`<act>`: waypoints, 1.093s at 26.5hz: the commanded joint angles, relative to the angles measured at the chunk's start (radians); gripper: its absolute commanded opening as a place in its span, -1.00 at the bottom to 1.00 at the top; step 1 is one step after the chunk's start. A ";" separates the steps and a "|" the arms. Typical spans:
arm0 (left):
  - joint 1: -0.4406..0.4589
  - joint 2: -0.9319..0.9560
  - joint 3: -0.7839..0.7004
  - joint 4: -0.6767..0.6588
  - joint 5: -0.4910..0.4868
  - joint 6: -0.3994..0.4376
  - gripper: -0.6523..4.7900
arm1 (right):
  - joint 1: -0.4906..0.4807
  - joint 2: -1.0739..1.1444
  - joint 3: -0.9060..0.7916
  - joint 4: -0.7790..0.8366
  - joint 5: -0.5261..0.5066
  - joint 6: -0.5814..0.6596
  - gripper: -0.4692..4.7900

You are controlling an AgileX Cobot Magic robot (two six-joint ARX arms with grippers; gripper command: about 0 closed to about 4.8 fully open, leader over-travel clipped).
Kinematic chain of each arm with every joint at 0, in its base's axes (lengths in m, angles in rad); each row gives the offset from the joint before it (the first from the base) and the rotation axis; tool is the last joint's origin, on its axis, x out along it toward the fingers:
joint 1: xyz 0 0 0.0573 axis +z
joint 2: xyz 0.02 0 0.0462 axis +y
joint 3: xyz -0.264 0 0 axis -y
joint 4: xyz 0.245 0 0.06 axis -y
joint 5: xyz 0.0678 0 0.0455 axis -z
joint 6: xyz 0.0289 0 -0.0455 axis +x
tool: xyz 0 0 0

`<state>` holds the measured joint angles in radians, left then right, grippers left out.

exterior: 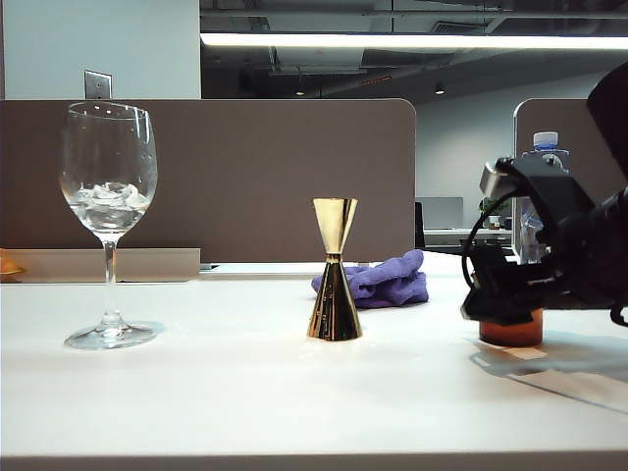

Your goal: Pick up the small amber measuring cup and pour the water in it into the jigger, then pick up the jigger and pour the water in it into the wine glass.

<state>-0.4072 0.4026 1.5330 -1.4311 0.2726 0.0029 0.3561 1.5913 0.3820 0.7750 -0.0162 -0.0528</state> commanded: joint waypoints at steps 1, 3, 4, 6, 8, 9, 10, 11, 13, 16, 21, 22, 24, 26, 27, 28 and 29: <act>0.000 0.000 0.003 -0.003 0.001 -0.003 -0.77 | 0.000 -0.046 -0.017 -0.008 0.073 0.002 0.86; 0.000 0.000 0.003 -0.003 0.001 -0.003 -0.77 | 0.000 -0.086 -0.031 -0.045 0.085 0.002 0.86; 0.000 0.000 0.003 -0.003 0.001 -0.003 -0.77 | 0.000 -0.137 -0.050 -0.069 0.085 0.002 0.86; 0.000 0.001 0.003 -0.003 0.001 -0.003 -0.77 | 0.000 -0.224 -0.062 -0.130 0.087 0.002 0.86; 0.000 0.000 0.003 -0.003 0.001 -0.003 -0.77 | 0.000 -0.320 -0.062 -0.206 0.088 0.002 0.86; 0.000 0.000 0.003 -0.003 0.001 -0.003 -0.77 | 0.002 -0.384 -0.061 -0.244 0.088 0.002 0.86; 0.000 0.001 0.003 -0.003 0.001 -0.003 -0.77 | 0.003 -0.451 -0.058 -0.294 0.084 0.005 0.86; 0.000 0.000 0.003 -0.003 0.001 -0.003 -0.77 | 0.003 -0.483 -0.058 -0.320 0.084 0.005 0.86; 0.000 0.000 0.003 -0.003 0.001 -0.003 -0.77 | 0.010 -0.546 -0.057 -0.370 0.080 0.005 0.86; 0.000 0.001 0.003 -0.003 0.001 -0.003 -0.77 | 0.027 -0.571 -0.055 -0.386 0.037 0.005 0.86; 0.000 0.000 0.003 -0.003 0.001 -0.003 -0.77 | 0.096 -0.529 -0.015 -0.381 0.011 -0.004 0.86; 0.000 0.000 0.003 -0.003 0.001 -0.003 -0.77 | 0.106 -0.509 -0.001 -0.381 0.011 -0.004 0.86; 0.000 0.001 0.003 -0.003 0.001 -0.003 -0.77 | 0.125 -0.459 0.036 -0.380 -0.004 -0.003 0.86; 0.000 0.001 0.003 -0.003 0.002 -0.003 -0.77 | 0.146 -0.408 0.072 -0.380 -0.010 -0.003 0.86; 0.000 0.000 0.003 -0.003 0.001 -0.003 -0.77 | 0.158 -0.389 0.087 -0.380 -0.010 -0.003 0.85; 0.000 0.000 0.003 -0.003 0.001 -0.003 -0.77 | 0.183 -0.348 0.117 -0.380 -0.011 -0.003 0.85; 0.000 0.000 0.003 -0.003 0.001 -0.003 -0.77 | 0.192 -0.331 0.128 -0.379 -0.013 -0.003 0.85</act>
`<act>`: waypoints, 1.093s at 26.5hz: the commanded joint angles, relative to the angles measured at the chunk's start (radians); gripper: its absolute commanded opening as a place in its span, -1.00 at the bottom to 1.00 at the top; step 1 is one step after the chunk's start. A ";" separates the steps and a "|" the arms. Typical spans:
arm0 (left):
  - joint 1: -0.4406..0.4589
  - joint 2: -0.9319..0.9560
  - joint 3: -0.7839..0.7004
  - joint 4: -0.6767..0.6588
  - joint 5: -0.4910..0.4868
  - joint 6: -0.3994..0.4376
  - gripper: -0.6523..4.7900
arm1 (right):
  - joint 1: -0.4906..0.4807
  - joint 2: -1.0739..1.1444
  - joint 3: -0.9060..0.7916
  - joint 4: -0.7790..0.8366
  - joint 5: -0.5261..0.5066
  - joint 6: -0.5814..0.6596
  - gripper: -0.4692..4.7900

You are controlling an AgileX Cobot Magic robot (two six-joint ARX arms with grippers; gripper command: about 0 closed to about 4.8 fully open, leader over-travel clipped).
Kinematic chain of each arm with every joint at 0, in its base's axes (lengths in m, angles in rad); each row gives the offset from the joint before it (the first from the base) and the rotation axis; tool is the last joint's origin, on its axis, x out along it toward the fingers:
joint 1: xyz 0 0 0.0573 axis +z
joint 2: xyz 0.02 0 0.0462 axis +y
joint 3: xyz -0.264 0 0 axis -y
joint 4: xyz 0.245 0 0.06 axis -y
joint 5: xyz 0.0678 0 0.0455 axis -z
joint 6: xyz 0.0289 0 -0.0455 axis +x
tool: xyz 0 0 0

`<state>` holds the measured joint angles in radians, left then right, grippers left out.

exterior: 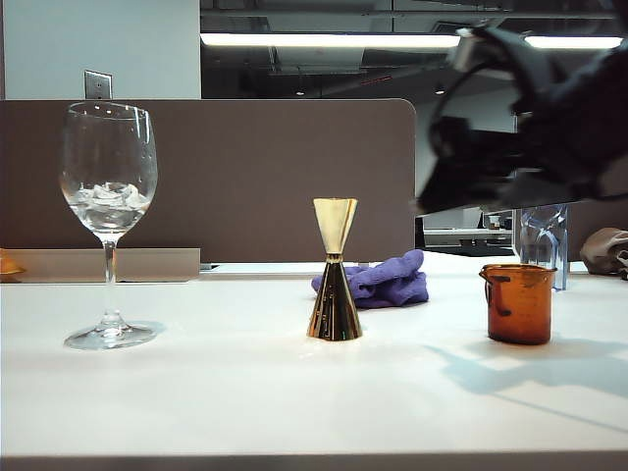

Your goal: Pick up the small amber measuring cup and pour the water in it into the jigger, then pick up the jigger and pour the water in it into the wine glass.

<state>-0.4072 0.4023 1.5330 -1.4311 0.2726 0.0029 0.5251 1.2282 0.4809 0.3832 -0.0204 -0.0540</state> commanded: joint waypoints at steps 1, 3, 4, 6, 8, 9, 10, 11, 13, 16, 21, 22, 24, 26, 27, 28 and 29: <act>0.000 0.001 0.003 -0.003 0.001 -0.003 -0.77 | 0.034 0.063 0.046 0.015 -0.013 -0.002 0.85; 0.000 0.001 0.003 -0.003 0.001 -0.003 -0.77 | 0.053 0.126 0.071 0.046 -0.041 -0.002 0.85; 0.000 0.001 0.003 -0.003 0.001 -0.003 -0.77 | 0.061 0.154 0.078 0.069 -0.050 -0.001 0.85; 0.000 0.001 0.003 -0.003 0.001 -0.003 -0.77 | 0.075 0.192 0.083 0.103 -0.060 0.000 0.85; 0.000 0.001 0.003 -0.003 0.001 -0.003 -0.77 | 0.082 0.227 0.092 0.133 -0.075 0.001 0.84; 0.000 0.001 0.003 -0.003 0.001 -0.003 -0.77 | 0.082 0.235 0.098 0.134 -0.077 0.001 0.80; 0.000 0.001 0.003 -0.003 0.001 -0.003 -0.77 | 0.083 0.246 0.104 0.142 -0.082 0.001 0.78; 0.000 0.001 0.003 -0.003 0.001 -0.003 -0.77 | 0.083 0.255 0.111 0.144 -0.090 0.001 0.77; 0.000 0.001 0.003 -0.003 0.002 -0.003 -0.77 | 0.083 0.270 0.123 0.145 -0.091 0.002 0.77; 0.000 0.001 0.003 -0.003 0.001 -0.003 -0.77 | 0.082 0.290 0.140 0.147 -0.091 0.001 0.76; 0.000 0.001 0.003 -0.003 0.001 -0.003 -0.77 | 0.082 0.333 0.162 0.155 -0.116 0.002 0.50; 0.000 0.001 0.003 -0.003 0.001 -0.003 -0.77 | 0.082 0.341 0.164 0.161 -0.117 0.002 0.49; 0.000 0.001 0.003 -0.003 0.001 -0.003 -0.77 | 0.082 0.367 0.175 0.171 -0.117 0.002 0.43; 0.000 0.001 0.003 -0.003 0.001 -0.003 -0.77 | 0.082 0.391 0.191 0.176 -0.134 0.002 0.41; 0.000 0.001 0.003 -0.003 0.001 -0.003 -0.77 | 0.083 0.409 0.207 0.179 -0.140 0.002 0.41; 0.000 0.001 0.003 -0.003 0.001 -0.003 -0.77 | 0.083 0.425 0.221 0.184 -0.139 0.002 0.41; 0.000 0.001 0.003 -0.003 0.001 -0.003 -0.77 | 0.083 0.434 0.230 0.187 -0.140 0.002 0.41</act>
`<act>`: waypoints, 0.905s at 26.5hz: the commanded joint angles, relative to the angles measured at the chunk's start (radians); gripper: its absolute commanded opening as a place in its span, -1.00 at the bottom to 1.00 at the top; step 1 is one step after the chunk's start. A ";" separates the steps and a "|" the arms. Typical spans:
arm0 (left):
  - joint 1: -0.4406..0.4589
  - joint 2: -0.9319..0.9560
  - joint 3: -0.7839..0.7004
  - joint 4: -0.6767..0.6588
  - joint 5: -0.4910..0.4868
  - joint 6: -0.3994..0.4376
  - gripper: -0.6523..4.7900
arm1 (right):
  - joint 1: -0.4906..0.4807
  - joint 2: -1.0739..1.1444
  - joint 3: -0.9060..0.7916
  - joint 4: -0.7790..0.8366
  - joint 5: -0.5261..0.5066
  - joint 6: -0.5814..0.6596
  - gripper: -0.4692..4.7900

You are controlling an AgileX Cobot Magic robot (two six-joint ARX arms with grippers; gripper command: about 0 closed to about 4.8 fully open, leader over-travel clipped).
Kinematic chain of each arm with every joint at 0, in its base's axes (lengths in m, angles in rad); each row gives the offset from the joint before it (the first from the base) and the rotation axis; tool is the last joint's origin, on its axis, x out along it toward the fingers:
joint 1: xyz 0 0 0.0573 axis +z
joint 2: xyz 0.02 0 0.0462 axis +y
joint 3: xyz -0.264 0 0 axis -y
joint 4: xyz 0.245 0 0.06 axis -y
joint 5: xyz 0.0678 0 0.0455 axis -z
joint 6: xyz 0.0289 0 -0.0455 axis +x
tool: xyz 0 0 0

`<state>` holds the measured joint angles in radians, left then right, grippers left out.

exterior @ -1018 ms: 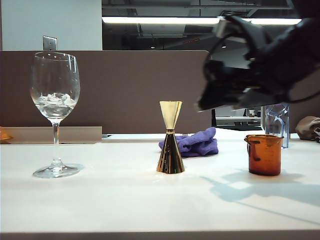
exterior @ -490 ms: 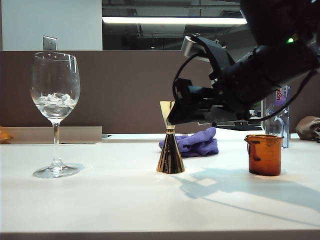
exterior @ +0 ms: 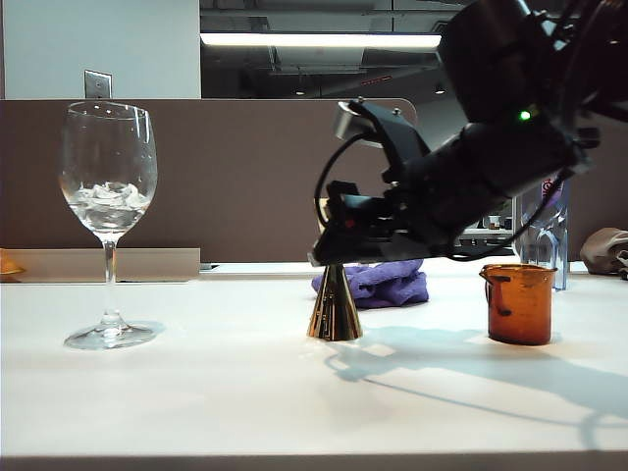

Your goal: Pick up the small amber measuring cup and pour the water in it into the jigger, then pick up the jigger and pour the water in it into the wine glass.

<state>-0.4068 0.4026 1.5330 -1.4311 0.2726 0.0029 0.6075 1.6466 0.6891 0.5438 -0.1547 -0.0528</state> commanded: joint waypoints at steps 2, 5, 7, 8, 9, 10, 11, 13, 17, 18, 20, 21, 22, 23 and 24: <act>-0.001 0.001 0.003 -0.003 0.001 -0.003 -0.77 | 0.000 0.036 0.038 0.031 -0.005 0.004 0.41; -0.001 0.001 0.003 -0.003 0.001 -0.003 -0.77 | 0.000 0.051 0.039 0.041 -0.005 0.005 0.40; -0.001 0.001 0.003 -0.003 0.001 -0.003 -0.77 | -0.001 0.061 0.039 0.047 -0.005 0.005 0.30; -0.001 0.001 0.003 -0.003 0.001 -0.003 -0.77 | -0.001 0.063 0.039 0.049 -0.005 0.005 0.28; -0.001 0.001 0.003 -0.003 0.001 -0.003 -0.77 | -0.001 0.066 0.039 0.051 -0.005 0.005 0.28; -0.001 0.001 0.003 -0.003 0.001 -0.003 -0.77 | -0.001 0.071 0.039 0.059 -0.005 0.005 0.28; -0.001 0.001 0.003 -0.003 0.001 -0.003 -0.77 | -0.001 0.075 0.039 0.060 -0.006 0.005 0.28; -0.001 0.001 0.003 -0.003 0.001 -0.003 -0.77 | -0.001 0.077 0.040 0.060 -0.006 0.005 0.28; -0.001 0.001 0.003 -0.003 0.001 -0.003 -0.77 | -0.001 0.092 0.056 0.060 -0.008 0.005 0.20; -0.001 0.001 0.003 -0.003 0.001 -0.003 -0.77 | -0.001 0.099 0.067 0.060 -0.008 0.008 0.20; -0.001 0.001 0.003 -0.003 0.001 -0.003 -0.77 | -0.001 0.110 0.083 0.059 -0.009 0.009 0.20; -0.001 0.001 0.003 -0.003 0.001 -0.003 -0.77 | -0.001 0.113 0.087 0.058 -0.008 0.009 0.20; -0.001 0.001 0.003 -0.003 0.001 -0.003 -0.77 | -0.001 0.121 0.096 0.058 -0.009 0.009 0.09; -0.001 0.001 0.003 -0.003 0.001 -0.003 -0.77 | -0.001 0.125 0.101 0.060 -0.008 0.013 -0.02; -0.001 0.001 0.003 -0.003 0.001 -0.003 -0.77 | -0.001 0.125 0.101 0.060 -0.008 0.013 -0.02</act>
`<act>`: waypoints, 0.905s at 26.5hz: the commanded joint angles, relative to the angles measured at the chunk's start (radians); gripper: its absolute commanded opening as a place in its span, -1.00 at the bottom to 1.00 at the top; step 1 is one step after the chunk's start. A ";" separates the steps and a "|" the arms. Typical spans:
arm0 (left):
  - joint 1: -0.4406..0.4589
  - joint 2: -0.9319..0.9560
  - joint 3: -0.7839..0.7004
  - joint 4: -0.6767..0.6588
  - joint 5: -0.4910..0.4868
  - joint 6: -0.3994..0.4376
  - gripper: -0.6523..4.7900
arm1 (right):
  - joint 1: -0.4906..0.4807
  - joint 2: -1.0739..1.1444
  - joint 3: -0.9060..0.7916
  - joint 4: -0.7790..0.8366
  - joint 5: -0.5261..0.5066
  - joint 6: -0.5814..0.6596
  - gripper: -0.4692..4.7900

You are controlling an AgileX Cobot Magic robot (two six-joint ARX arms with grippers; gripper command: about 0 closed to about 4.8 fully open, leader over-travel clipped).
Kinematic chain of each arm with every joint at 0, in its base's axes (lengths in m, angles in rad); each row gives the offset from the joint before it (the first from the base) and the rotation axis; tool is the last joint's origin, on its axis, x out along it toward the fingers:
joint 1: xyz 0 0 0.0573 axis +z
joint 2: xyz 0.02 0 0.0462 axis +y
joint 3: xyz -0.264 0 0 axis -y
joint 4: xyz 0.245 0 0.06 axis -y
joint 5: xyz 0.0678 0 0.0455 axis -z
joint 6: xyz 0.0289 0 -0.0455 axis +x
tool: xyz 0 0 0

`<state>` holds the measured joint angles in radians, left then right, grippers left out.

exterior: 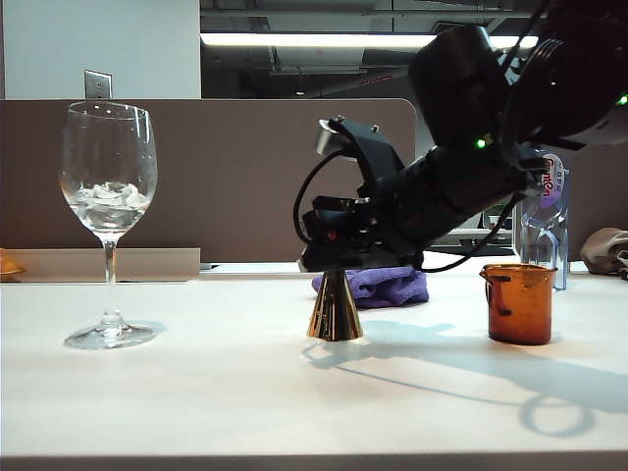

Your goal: Pick up the small amber measuring cup and pour the water in it into the jigger, then pick up the jigger and pour the water in it into the wine glass.

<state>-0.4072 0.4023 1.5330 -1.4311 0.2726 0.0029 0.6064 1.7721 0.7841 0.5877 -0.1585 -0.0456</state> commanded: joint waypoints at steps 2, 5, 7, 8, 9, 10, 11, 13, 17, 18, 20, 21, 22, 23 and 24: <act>0.000 0.001 0.003 -0.003 0.001 -0.003 -0.77 | 0.000 0.004 0.006 0.013 -0.005 0.005 -0.02; 0.000 0.001 0.003 -0.003 0.001 -0.003 -0.77 | -0.005 0.006 0.006 0.013 -0.005 0.006 -0.02; 0.000 0.001 0.003 -0.003 0.002 -0.003 -0.77 | -0.005 0.006 0.006 0.013 -0.005 0.006 -0.04; 0.000 0.001 0.003 -0.003 0.001 -0.003 -0.77 | -0.006 0.006 0.006 0.013 -0.005 0.006 -0.08; 0.000 0.001 0.003 -0.003 0.002 -0.003 -0.77 | -0.007 0.006 0.006 0.011 -0.005 0.006 -0.18; 0.000 0.001 0.003 -0.003 0.001 -0.003 -0.77 | -0.008 0.006 0.006 0.009 -0.005 0.006 -0.27; 0.000 0.001 0.003 -0.003 0.001 -0.003 -0.77 | -0.008 0.006 0.006 0.009 -0.005 0.006 -0.28; 0.000 0.001 0.003 -0.003 0.001 -0.003 -0.77 | -0.010 0.006 0.006 0.009 -0.005 0.005 -0.28; 0.000 0.001 0.003 -0.003 0.001 -0.003 -0.77 | -0.014 0.006 0.006 0.009 -0.005 0.005 -0.28; 0.000 0.001 0.003 -0.003 0.001 -0.003 -0.77 | -0.016 0.006 0.006 0.009 -0.005 0.005 -0.29; 0.000 0.001 0.003 -0.003 0.001 -0.003 -0.77 | -0.017 0.006 0.006 0.009 -0.005 0.005 -0.41; 0.000 0.001 0.003 -0.003 0.001 -0.003 -0.77 | -0.018 0.006 0.006 0.009 -0.005 0.005 -0.42; 0.000 0.001 0.003 -0.003 0.001 -0.003 -0.77 | -0.018 0.006 0.006 0.009 -0.005 0.005 -0.42; 0.000 0.001 0.003 -0.003 0.001 -0.003 -0.77 | -0.018 0.006 0.006 0.010 -0.005 0.005 -0.44; 0.000 0.001 0.003 -0.003 0.001 -0.003 -0.77 | -0.018 0.006 0.006 0.010 -0.004 0.005 -0.44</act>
<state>-0.4068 0.4026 1.5330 -1.4311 0.2726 0.0029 0.5892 1.7809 0.7891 0.5938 -0.1593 -0.0437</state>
